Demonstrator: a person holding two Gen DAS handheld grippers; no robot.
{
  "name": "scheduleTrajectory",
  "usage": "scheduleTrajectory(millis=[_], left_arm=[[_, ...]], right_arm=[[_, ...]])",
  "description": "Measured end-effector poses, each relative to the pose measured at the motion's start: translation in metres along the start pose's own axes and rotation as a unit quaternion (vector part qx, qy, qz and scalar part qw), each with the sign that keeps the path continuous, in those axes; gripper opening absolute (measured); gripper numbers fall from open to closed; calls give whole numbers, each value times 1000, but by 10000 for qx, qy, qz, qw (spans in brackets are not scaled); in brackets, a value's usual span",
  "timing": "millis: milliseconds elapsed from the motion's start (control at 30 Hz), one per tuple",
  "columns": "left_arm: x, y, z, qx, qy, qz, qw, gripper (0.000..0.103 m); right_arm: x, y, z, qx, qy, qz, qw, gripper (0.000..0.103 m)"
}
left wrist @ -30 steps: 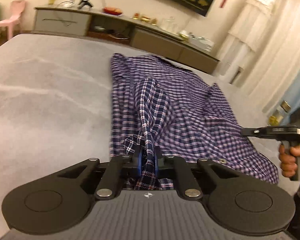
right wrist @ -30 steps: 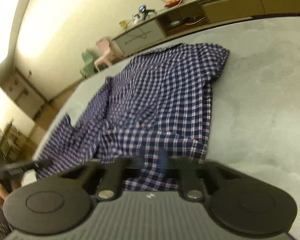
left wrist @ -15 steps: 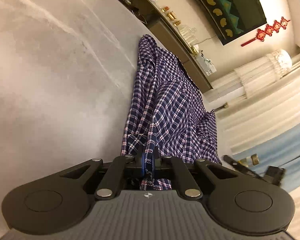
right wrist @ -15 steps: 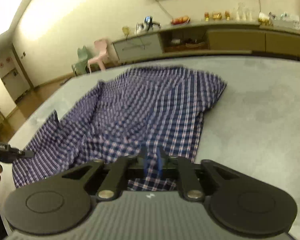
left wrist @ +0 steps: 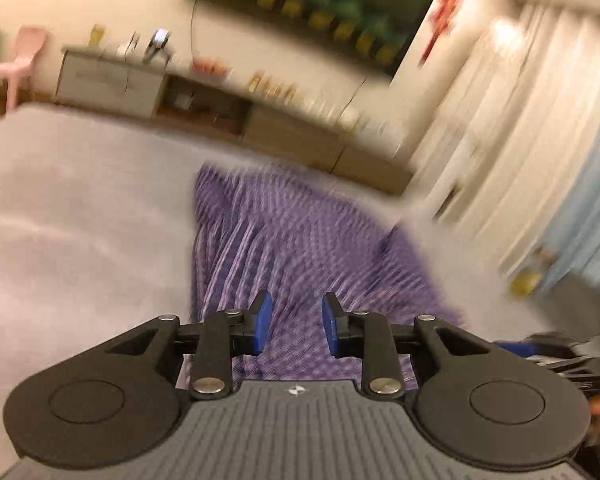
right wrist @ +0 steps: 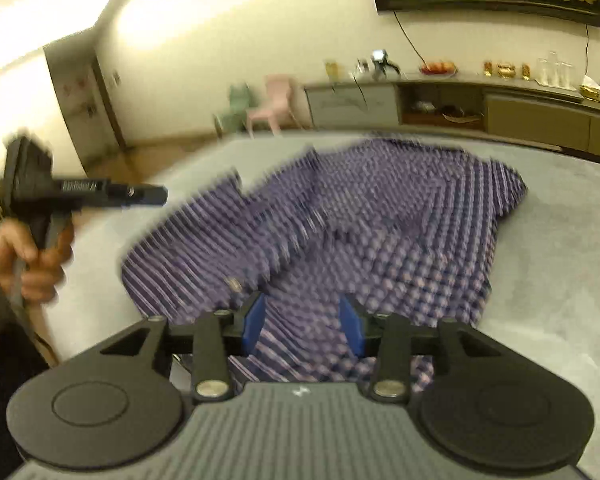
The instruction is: Fold clothes
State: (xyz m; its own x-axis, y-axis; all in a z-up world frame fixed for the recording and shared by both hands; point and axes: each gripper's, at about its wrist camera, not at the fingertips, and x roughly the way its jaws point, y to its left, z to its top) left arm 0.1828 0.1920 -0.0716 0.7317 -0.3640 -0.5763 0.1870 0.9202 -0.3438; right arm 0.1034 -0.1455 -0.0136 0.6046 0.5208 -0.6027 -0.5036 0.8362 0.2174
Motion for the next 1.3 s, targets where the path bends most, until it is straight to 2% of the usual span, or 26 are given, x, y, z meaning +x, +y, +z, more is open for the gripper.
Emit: scheduleTrajectory(millis=[33,67,100,167,200,300,367,400,467,500,533,600,667,700,767,833,1000,1100,1133,1167,1200,1233,1267,1300], left_arm=[[13,8,-1,-123,198,248,9994,29],[24,18,-1,-295,382,516,9975,23],[26,26,1,-498,402,542,9965,23],[17,27,7,-618,324,521,9962,23],[11,22,10,-518,240,377,9977,23],[0,-1,18,-18,50,-210,9998,33],[20,-12,18,370,339,-52,9987,38],[29,-10,19,386,478,93,9981,38],[47,-2,23,288,739,402,9960,36],[46,1,30,146,805,368,9960,36],[38,2,37,46,676,190,9975,37],[19,2,50,-140,306,-252,9991,53],[10,4,58,-363,100,-599,9975,56],[9,3,58,-454,70,-765,9960,56],[11,-5,55,-399,158,-911,9949,56],[13,-13,50,-248,256,-947,9949,56],[22,-13,34,-189,453,-848,9952,56],[23,-1,33,-409,469,-910,9939,56],[25,2,35,-473,453,-965,9932,56],[28,3,37,-523,440,-1005,9926,56],[30,2,40,-567,428,-1040,9920,56],[35,0,44,-615,405,-1066,9916,56],[42,-2,48,-664,379,-1090,9911,56],[44,-3,50,-733,359,-1102,9906,57]], right_arm=[[12,-5,-3,-23,210,-255,9995,40],[23,-13,-6,74,414,-478,9980,38],[34,-22,-10,175,616,-698,9955,37],[32,-36,-6,587,507,-470,9959,36],[31,-40,-1,755,531,-379,9950,36],[12,-48,17,937,-36,-4,9956,36],[25,-58,30,868,46,-318,9957,37],[33,-63,37,832,92,-479,9953,37],[61,-74,42,601,678,-880,9920,37],[74,-78,43,505,978,-1031,9886,36],[71,-79,53,438,934,-955,9901,36],[64,-81,73,305,819,-785,9931,36],[57,-87,110,176,514,-613,9966,51],[61,-93,130,70,431,-634,9970,55],[81,-106,169,-157,334,-769,9964,69],[119,-124,206,-295,444,-819,9952,76],[233,-167,248,-215,1037,-1098,9883,78],[273,-186,247,-96,1335,-1091,9850,77],[284,-192,245,-72,1431,-1077,9838,71],[289,-194,242,-54,1541,-1043,9825,55],[293,-196,240,-35,1651,-1007,9811,45],[281,-185,238,-164,1528,-968,9834,29],[268,-173,236,-298,1396,-928,9854,18],[255,-162,235,-432,1262,-888,9871,13]])
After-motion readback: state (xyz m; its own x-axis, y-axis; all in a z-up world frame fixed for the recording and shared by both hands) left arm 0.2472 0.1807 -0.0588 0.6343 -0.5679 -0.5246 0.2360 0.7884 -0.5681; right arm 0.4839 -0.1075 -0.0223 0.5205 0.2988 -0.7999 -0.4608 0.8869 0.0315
